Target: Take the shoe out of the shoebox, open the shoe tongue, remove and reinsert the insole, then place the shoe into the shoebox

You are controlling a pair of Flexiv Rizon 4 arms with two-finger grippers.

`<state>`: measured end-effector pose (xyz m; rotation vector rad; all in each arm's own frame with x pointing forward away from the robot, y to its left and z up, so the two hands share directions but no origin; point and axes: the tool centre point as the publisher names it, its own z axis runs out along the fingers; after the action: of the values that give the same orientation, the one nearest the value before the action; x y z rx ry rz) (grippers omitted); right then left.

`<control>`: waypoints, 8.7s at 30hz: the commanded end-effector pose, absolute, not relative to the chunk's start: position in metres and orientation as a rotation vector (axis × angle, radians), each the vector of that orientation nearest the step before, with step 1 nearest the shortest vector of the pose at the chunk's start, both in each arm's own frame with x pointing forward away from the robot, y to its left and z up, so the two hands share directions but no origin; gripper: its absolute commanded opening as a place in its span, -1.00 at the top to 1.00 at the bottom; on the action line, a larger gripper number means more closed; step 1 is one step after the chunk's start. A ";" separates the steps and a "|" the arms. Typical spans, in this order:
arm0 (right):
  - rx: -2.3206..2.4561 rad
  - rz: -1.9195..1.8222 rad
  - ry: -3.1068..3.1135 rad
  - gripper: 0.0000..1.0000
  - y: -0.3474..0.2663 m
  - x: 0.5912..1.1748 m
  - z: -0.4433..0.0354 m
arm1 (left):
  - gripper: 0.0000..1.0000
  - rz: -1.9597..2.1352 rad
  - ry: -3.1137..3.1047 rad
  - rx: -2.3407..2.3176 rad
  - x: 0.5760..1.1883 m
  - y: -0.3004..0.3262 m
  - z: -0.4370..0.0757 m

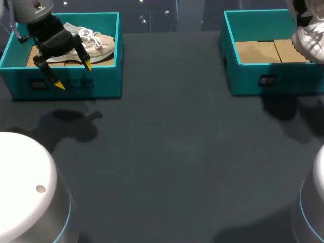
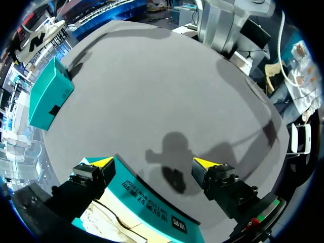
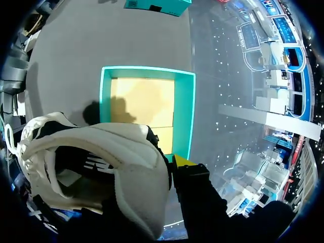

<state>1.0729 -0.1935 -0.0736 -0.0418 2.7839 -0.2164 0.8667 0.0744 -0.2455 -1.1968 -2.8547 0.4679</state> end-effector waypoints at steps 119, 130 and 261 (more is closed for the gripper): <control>2.052 -0.213 1.845 1.00 -0.353 1.071 -0.203 | -1.00 0.464 -2.856 -1.197 0.866 0.075 -0.245; 2.047 -0.221 1.857 1.00 -0.349 1.064 -0.223 | -1.00 0.464 -2.856 -1.197 0.866 0.075 -0.245; 2.089 -0.258 1.994 -0.94 -0.346 1.020 -0.336 | -1.00 0.464 -2.856 -1.197 0.866 0.075 -0.245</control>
<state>1.0221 -0.3434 -0.3446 2.0880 1.9947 -0.2570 0.8666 0.0746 -0.2455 -1.1965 -2.8549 0.4679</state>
